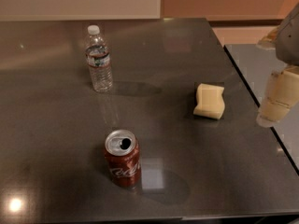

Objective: Pick sponge

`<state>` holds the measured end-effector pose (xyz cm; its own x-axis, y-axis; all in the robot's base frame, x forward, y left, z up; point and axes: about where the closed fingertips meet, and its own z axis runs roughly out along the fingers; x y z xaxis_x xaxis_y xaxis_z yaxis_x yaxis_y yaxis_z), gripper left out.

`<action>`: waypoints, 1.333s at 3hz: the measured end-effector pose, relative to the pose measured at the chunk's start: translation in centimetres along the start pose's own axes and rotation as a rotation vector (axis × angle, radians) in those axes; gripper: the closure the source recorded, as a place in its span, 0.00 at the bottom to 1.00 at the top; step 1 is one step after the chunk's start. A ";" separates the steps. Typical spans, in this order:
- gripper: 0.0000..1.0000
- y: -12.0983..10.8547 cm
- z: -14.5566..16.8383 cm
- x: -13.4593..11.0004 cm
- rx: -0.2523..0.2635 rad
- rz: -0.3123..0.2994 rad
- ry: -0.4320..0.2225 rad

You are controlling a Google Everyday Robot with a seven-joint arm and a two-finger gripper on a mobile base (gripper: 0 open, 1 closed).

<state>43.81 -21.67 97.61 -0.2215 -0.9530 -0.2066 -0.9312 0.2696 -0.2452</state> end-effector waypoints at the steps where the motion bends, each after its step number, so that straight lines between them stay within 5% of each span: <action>1: 0.00 -0.1 -0.1 -0.1 0.008 -0.005 0.001; 2: 0.00 -0.7 0.5 -0.4 0.014 -0.045 0.007; 4: 0.00 -3.4 4.4 -1.6 -0.011 -0.238 -0.074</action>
Offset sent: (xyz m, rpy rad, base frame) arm 0.0202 0.0046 -0.0128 -0.0470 -0.0070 0.0866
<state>48.64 -20.45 94.67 0.0262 -0.9767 -0.2128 -0.9577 0.0365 -0.2853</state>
